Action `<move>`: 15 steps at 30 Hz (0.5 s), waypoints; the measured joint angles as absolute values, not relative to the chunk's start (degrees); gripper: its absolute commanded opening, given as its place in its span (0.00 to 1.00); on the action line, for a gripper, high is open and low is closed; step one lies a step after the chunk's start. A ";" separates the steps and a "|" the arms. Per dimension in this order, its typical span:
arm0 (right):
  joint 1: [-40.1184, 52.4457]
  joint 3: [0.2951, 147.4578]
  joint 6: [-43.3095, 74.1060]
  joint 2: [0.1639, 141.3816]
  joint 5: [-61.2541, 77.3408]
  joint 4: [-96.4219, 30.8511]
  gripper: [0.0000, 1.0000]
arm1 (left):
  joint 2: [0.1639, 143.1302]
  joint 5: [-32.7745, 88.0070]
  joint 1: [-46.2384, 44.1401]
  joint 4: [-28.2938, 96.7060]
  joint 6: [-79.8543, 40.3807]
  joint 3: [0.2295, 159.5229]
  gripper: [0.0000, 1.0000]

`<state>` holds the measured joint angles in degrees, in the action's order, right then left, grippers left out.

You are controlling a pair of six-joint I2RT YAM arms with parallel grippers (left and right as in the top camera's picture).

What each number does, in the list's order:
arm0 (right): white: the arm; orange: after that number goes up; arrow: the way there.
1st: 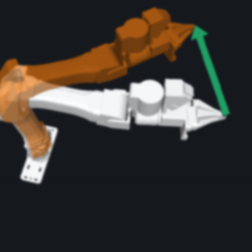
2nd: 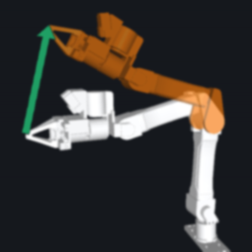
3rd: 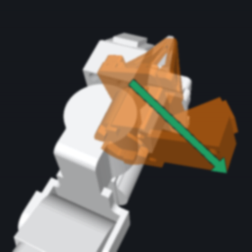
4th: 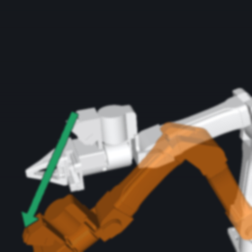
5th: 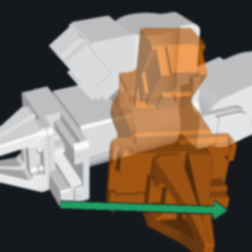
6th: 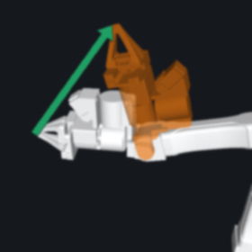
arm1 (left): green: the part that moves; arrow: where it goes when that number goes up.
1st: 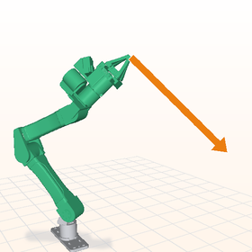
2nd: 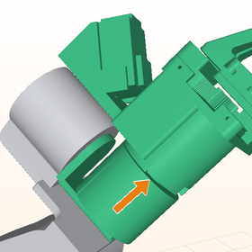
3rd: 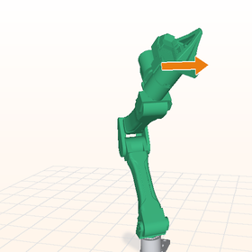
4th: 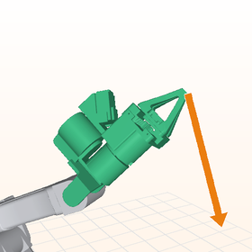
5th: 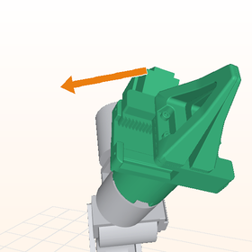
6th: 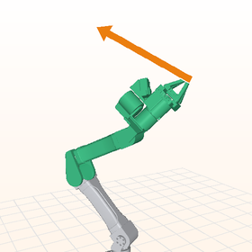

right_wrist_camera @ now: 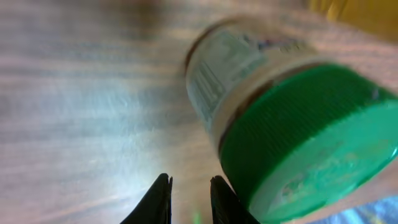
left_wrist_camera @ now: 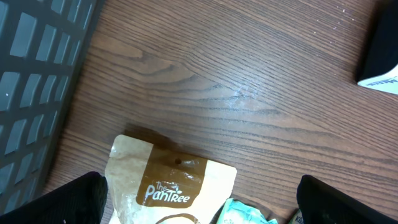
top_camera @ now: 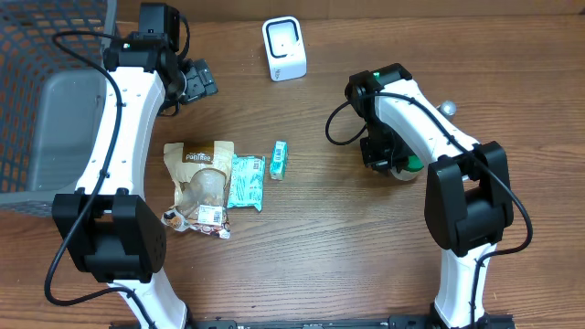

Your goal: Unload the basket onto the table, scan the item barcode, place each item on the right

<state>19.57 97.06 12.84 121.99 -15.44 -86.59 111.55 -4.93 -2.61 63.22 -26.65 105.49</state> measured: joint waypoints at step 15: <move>19.22 97.06 10.33 121.99 -18.37 -80.23 0.07 | 111.55 -4.95 -2.61 63.24 -26.65 105.49 1.00</move>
<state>19.22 97.06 10.33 121.99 -18.37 -80.23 111.55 -4.95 -2.61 63.24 -26.65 105.49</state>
